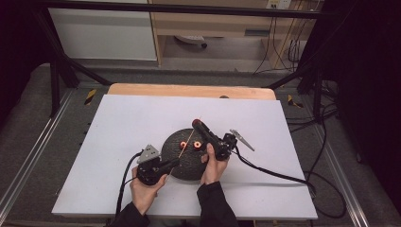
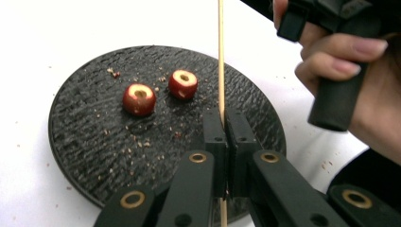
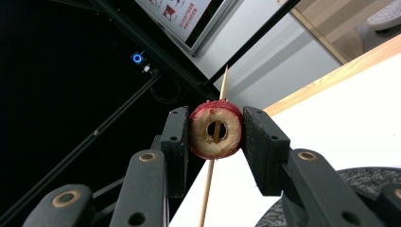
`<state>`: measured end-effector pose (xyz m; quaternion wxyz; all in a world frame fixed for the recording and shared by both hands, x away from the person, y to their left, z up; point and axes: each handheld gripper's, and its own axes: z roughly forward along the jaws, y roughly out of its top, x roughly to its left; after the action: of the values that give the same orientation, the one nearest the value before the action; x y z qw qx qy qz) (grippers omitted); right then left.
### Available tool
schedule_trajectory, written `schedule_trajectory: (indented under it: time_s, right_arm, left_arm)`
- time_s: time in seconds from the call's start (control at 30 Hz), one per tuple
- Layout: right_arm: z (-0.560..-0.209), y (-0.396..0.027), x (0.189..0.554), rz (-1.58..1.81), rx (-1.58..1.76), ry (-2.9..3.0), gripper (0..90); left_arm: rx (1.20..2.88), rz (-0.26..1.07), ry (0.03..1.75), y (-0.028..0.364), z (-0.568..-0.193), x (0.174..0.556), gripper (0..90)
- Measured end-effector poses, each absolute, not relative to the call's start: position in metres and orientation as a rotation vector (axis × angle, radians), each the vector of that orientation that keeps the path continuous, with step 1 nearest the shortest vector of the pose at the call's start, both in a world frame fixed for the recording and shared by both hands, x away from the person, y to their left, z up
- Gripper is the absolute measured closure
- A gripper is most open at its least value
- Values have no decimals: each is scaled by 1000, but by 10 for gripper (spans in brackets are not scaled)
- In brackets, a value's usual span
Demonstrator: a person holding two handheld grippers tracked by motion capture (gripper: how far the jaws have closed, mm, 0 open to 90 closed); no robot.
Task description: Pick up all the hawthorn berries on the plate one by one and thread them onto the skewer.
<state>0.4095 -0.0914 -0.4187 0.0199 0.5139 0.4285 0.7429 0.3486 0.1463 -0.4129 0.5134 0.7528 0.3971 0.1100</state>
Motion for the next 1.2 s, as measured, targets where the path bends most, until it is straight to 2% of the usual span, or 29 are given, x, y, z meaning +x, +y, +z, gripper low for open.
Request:
schedule_trajectory:
  time_s: [0.73,1.2]
  right_arm:
    - [-427,-86,389,2247,1563,1445,634]
    - [-434,-84,385,2199,1559,1534,627]
  left_arm:
    - [1840,262,909,125,-393,382,887]
    - [1865,267,887,126,-395,385,887]
